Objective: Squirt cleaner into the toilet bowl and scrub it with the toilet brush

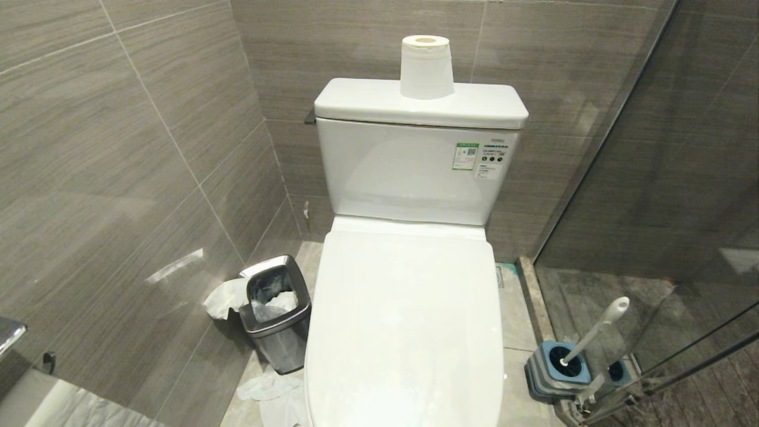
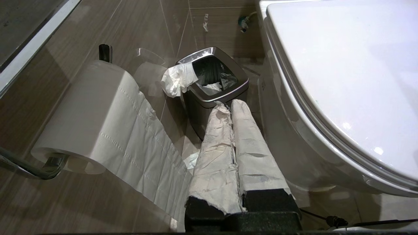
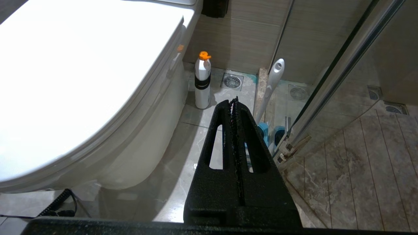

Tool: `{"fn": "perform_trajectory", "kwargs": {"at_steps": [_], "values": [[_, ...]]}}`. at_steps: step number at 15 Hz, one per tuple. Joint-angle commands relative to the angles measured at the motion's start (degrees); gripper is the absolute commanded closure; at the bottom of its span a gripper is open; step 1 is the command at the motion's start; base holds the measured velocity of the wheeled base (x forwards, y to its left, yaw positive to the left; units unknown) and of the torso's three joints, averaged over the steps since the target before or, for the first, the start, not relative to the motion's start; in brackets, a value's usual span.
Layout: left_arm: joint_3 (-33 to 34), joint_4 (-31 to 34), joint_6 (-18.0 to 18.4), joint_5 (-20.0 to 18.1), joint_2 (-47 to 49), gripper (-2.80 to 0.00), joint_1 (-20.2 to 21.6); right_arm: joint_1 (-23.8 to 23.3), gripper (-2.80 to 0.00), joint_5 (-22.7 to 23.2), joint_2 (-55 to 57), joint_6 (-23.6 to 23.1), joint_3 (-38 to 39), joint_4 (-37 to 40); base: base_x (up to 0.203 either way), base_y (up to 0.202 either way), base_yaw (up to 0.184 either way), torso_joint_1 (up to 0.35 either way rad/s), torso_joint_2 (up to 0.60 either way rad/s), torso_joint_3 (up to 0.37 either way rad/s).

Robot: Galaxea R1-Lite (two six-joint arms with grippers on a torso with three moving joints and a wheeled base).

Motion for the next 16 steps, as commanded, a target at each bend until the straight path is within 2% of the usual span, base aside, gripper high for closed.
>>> {"fn": "perform_trajectory", "kwargs": {"at_steps": [1,16], "values": [[0.2,0.0,0.0,0.0,0.0,0.00,-0.4,0.0,0.00,0.1,0.0,0.0,0.0,0.0,0.000,0.000,0.000,0.000,0.00,0.000],[0.2,0.1,0.0,0.0,0.0,0.00,-0.4,0.0,0.00,0.1,0.0,0.0,0.0,0.0,0.000,0.000,0.000,0.000,0.00,0.000]]}}
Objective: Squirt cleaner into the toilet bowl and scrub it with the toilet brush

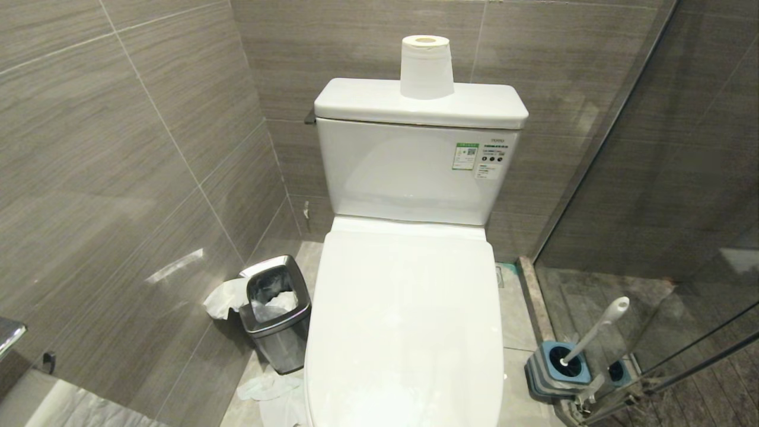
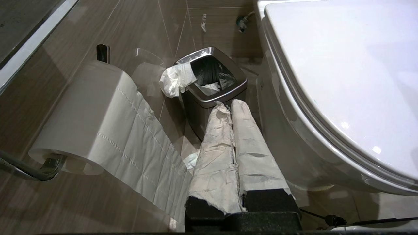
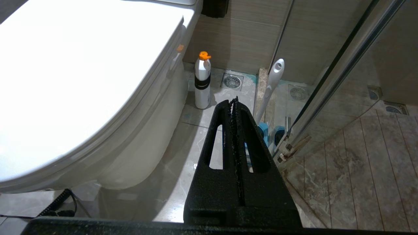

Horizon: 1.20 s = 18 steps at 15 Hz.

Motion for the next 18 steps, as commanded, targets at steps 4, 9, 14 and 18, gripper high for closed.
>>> {"fn": "perform_trajectory", "kwargs": {"at_steps": [4,9,14,18], "values": [[0.2,0.0,0.0,0.0,0.0,0.00,0.0,0.0,0.00,0.0,0.0,0.0,0.0,0.0,0.000,0.000,0.000,0.000,0.00,0.000],[0.2,0.1,0.0,0.0,0.0,0.00,0.0,0.0,0.00,0.0,0.0,0.0,-0.1,0.0,0.000,0.000,0.000,0.000,0.00,0.000],[0.2,0.1,0.0,0.0,0.0,0.00,0.0,0.0,0.00,0.0,0.0,-0.1,0.0,0.0,0.000,0.000,0.000,0.000,0.00,0.000],[0.2,0.1,0.0,0.0,0.0,0.00,0.0,0.0,0.00,0.0,0.0,-0.1,-0.1,0.0,0.000,0.000,0.000,0.000,0.00,0.000]]}}
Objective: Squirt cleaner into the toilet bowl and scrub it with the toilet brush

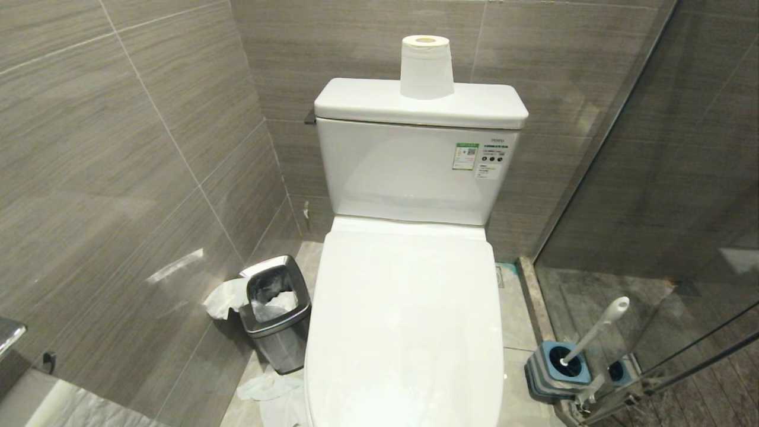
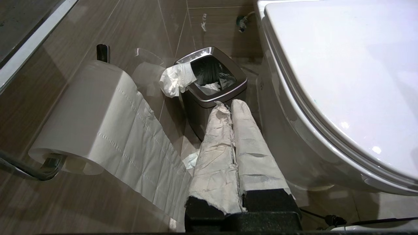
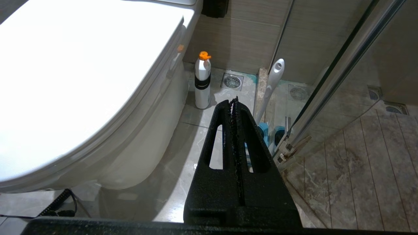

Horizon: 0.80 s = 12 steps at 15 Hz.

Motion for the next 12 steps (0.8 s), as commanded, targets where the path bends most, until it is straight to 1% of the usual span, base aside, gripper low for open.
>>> {"fn": "perform_trajectory", "kwargs": {"at_steps": [1,12], "values": [[0.2,-0.1,0.0,0.0,0.0,0.00,0.0,0.0,0.00,0.0,0.0,0.0,0.0,0.0,0.000,0.000,0.000,0.000,0.00,0.000],[0.2,0.0,0.0,0.0,0.0,0.00,0.0,0.0,0.00,0.0,0.0,0.1,0.0,0.0,0.000,0.000,0.000,0.000,0.00,0.000]]}}
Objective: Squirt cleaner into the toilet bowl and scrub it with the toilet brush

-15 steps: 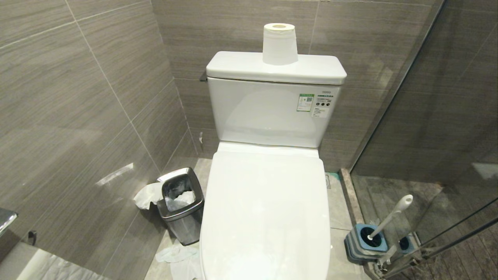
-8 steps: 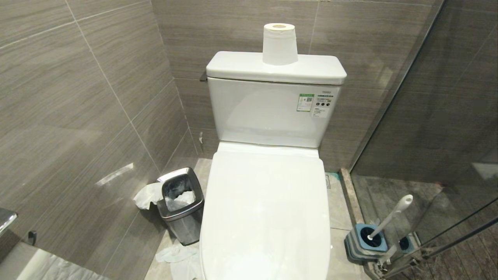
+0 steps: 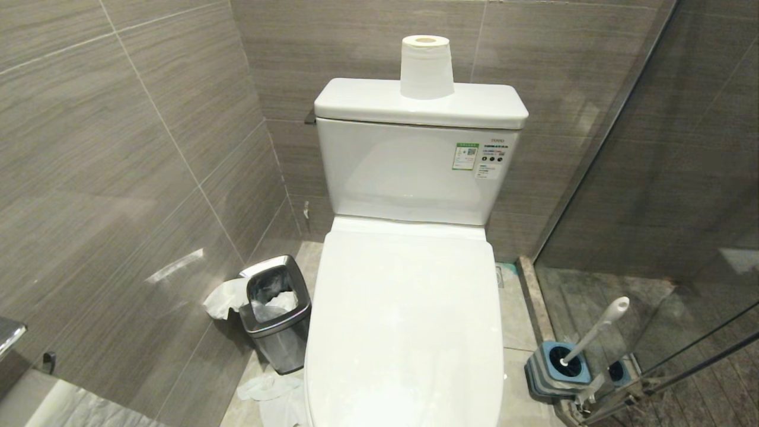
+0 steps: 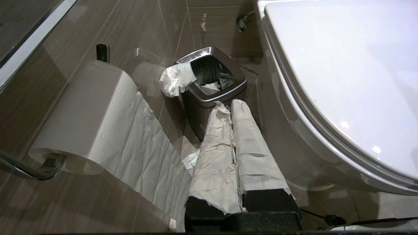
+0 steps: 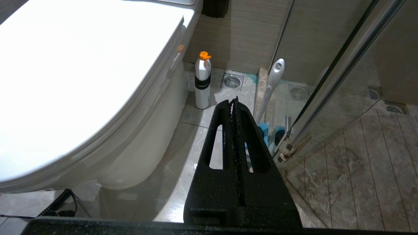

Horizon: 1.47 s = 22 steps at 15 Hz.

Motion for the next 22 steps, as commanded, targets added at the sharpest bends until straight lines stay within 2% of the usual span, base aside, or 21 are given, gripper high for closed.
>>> {"fn": "perform_trajectory", "kwargs": {"at_steps": [1,22], "values": [[0.2,0.0,0.0,0.0,0.0,0.00,0.0,0.0,0.00,-0.1,0.0,0.0,0.0,0.0,0.000,0.000,0.000,0.000,0.00,0.000],[0.2,0.0,0.0,0.0,-0.1,0.00,0.0,0.0,0.00,0.0,0.0,-0.1,0.0,0.0,0.000,0.000,0.000,0.000,0.00,0.000]]}}
